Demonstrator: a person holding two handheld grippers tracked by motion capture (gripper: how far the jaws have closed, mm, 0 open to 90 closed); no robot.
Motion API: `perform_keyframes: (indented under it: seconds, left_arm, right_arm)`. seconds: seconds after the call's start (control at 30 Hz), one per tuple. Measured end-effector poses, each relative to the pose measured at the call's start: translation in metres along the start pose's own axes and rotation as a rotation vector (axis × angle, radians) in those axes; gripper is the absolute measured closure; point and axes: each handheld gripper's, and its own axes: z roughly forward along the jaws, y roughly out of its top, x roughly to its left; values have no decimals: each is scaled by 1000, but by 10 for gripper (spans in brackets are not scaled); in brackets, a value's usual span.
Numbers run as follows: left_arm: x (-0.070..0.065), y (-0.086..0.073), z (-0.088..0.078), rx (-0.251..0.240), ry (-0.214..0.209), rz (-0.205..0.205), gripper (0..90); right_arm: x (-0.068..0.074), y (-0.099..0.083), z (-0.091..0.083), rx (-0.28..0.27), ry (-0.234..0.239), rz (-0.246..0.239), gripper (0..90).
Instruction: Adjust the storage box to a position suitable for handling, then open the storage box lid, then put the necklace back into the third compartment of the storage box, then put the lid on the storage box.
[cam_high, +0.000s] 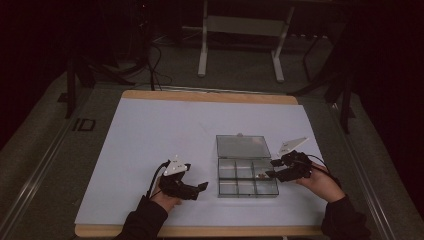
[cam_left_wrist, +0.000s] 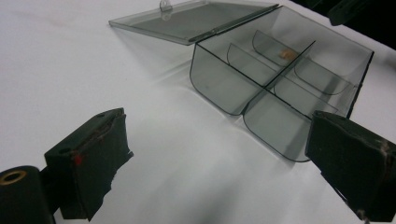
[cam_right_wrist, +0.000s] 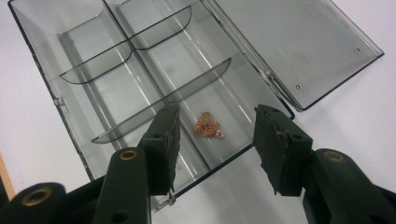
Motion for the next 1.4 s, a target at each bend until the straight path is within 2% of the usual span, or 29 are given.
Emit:
perform_keyframes:
  seconds: [0.07,0.13,0.33,0.37,0.43,0.5,0.6,0.8,0.87,1.07,1.23,1.4]
  left_arm:
    - [1,0,1,6,6,-5,65]
    - [1,1,1,0,5,8,65]
    - [-2,1,2,-3,6,35,66]
    - [-3,2,3,-2,-5,27,66]
    - [-4,3,4,1,-1,14,66]
    - [-5,7,4,1,-23,-3,66]
    - [-8,14,6,22,-37,-18,50]
    - [-13,26,11,45,-33,20,42]
    - [-13,26,11,45,-33,20,41]
    - [-11,40,23,37,-36,27,42]
    - [-5,51,31,30,-32,8,43]
    - [0,59,39,24,-24,-2,44]
  right_arm:
    - [1,-3,-1,-11,-14,4,490]
    - [0,-5,-1,-17,-20,9,459]
    - [-5,-14,-1,-50,-32,59,408]
    - [-6,-16,-2,-59,-42,76,412]
    - [-7,-19,-3,-68,-53,88,406]
    - [-7,-21,-3,-79,-49,95,374]
    - [-8,-25,-3,-90,-68,105,346]
    - [-11,-29,-8,-151,-91,148,296]
    - [-12,-30,-9,-163,-96,151,296]
    - [-14,-33,-11,-202,-122,172,203]
    - [-17,-36,-13,-216,-139,186,145]
    - [-17,-38,-15,-228,-146,185,130]
